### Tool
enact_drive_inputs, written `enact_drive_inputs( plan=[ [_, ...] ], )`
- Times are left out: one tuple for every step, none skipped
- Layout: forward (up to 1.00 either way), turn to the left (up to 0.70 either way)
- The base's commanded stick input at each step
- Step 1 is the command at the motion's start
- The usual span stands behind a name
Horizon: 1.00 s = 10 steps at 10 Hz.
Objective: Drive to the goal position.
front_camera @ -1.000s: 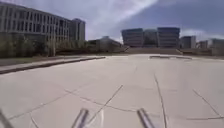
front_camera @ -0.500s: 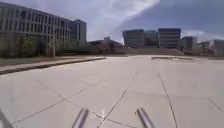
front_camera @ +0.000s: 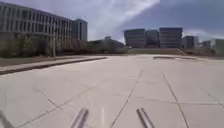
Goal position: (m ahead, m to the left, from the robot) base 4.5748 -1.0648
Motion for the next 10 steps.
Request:
enact_drive_inputs(
  plan=[
    [0.50, 0.00],
    [0.50, 0.00],
    [0.50, 0.00],
    [0.50, 0.00],
    [0.50, 0.00],
    [0.50, -0.37],
    [0.50, -0.50],
    [0.50, -0.50],
    [0.50, -0.50],
    [0.50, -0.50]
  ],
)
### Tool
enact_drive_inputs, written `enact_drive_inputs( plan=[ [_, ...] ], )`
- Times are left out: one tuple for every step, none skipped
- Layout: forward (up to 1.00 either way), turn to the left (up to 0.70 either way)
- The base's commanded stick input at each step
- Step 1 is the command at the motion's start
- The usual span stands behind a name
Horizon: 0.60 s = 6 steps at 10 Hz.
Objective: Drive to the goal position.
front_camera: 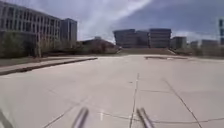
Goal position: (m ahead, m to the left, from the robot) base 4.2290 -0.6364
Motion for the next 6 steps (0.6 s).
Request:
enact_drive_inputs(
  plan=[
    [0.50, -0.44],
    [0.50, -0.08],
    [0.50, 0.00],
    [0.50, 0.00],
    [0.50, 0.00],
    [0.50, 0.00]
  ],
)
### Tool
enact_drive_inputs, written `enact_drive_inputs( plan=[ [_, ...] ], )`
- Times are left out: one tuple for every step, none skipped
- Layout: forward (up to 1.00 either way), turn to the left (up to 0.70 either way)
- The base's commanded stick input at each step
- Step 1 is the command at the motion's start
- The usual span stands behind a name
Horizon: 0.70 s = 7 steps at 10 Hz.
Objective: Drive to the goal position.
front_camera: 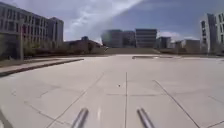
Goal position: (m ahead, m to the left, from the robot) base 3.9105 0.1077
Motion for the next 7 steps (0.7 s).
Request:
enact_drive_inputs(
  plan=[
    [0.50, 0.00],
    [0.50, 0.00],
    [0.50, 0.00],
    [0.50, 0.00],
    [0.50, 0.00],
    [0.50, 0.00],
    [0.50, 0.00]
  ],
)
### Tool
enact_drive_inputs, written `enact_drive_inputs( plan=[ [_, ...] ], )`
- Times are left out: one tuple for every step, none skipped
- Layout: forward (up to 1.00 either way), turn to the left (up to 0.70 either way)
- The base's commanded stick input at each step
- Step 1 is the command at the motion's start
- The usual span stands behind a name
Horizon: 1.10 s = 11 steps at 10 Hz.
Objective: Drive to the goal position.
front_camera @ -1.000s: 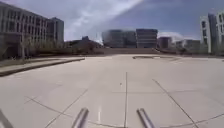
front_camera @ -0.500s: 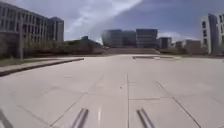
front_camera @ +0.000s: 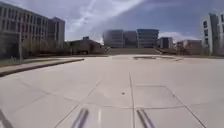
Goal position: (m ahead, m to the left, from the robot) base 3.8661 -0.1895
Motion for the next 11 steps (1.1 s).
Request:
enact_drive_inputs(
  plan=[
    [0.50, 0.00],
    [0.50, 0.00],
    [0.50, 0.00],
    [0.50, 0.00],
    [0.50, -0.27],
    [0.50, -0.50],
    [0.50, -0.50],
    [0.50, -0.18],
    [0.50, 0.00],
    [0.50, 0.00],
    [0.50, 0.00]
  ],
)
